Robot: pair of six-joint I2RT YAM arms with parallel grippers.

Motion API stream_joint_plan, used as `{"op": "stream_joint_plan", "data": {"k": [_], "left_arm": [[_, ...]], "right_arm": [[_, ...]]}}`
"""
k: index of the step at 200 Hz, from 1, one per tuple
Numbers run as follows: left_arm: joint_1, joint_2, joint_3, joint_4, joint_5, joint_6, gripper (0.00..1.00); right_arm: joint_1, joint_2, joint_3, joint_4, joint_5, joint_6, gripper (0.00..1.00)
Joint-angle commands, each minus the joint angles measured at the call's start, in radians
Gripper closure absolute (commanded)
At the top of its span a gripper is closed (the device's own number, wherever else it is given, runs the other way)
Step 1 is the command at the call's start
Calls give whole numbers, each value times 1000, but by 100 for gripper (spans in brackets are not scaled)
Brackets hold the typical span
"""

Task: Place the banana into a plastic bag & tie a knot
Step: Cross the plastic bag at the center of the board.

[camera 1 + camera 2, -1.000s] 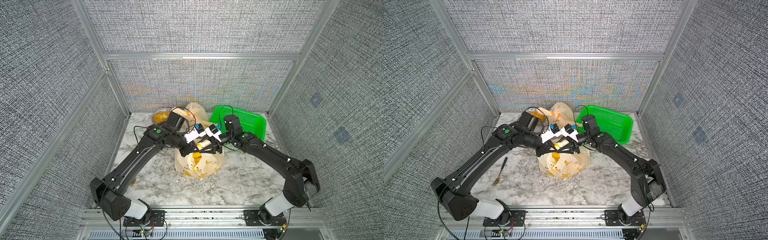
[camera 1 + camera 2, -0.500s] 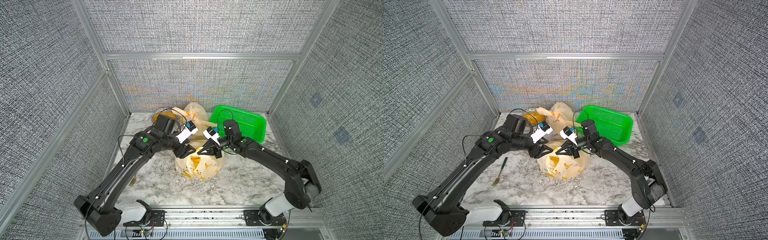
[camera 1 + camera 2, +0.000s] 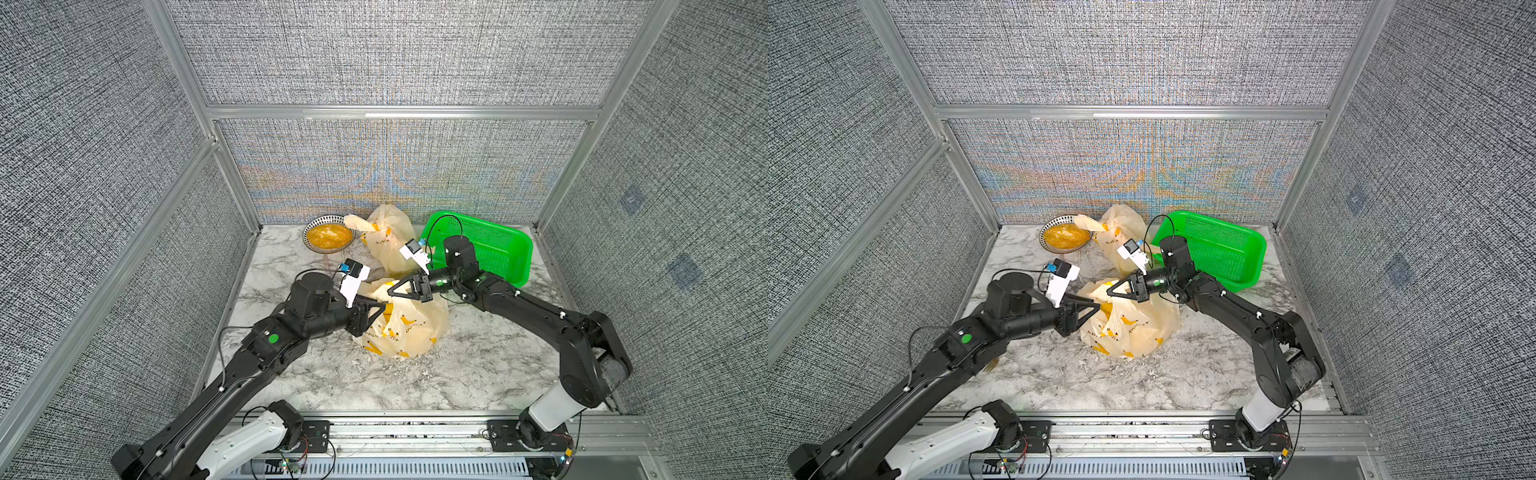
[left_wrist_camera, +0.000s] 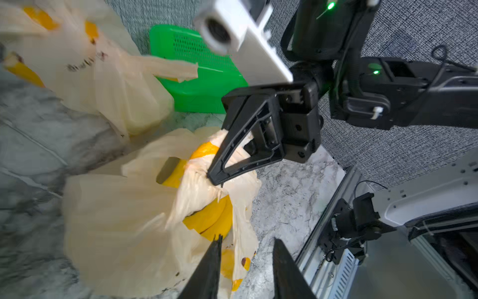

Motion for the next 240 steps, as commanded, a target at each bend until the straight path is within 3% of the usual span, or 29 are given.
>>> {"op": "stream_joint_plan", "data": {"k": [1, 26, 47, 79, 130, 148, 172, 190, 225, 240], "left_arm": [[-25, 55, -33, 183, 77, -149, 64], [-41, 100, -49, 193, -22, -146, 59], [-39, 76, -60, 143, -245, -156, 57], [-39, 9, -167, 339, -379, -220, 56], [-30, -21, -237, 499, -312, -313, 56], [-30, -52, -227, 459, -330, -314, 67], [-30, -89, -180, 318, -356, -254, 67], [-31, -107, -138, 234, -225, -158, 72], [-49, -176, -188, 285, -72, -241, 77], [-50, -197, -230, 333, -57, -290, 92]], "right_arm": [[3, -25, 29, -43, 68, 98, 100], [10, -50, 33, -88, 115, 152, 100], [13, -50, 29, -145, 125, 181, 100], [35, -56, -49, -81, 82, 257, 100], [47, -89, -117, 24, 80, 365, 100], [44, -96, -124, 9, 88, 364, 100], [30, -94, -136, 18, 81, 398, 100], [12, -95, -161, 108, 57, 479, 100], [1, -87, -173, 186, 34, 577, 100], [-2, -81, -179, 212, 28, 602, 100]]}}
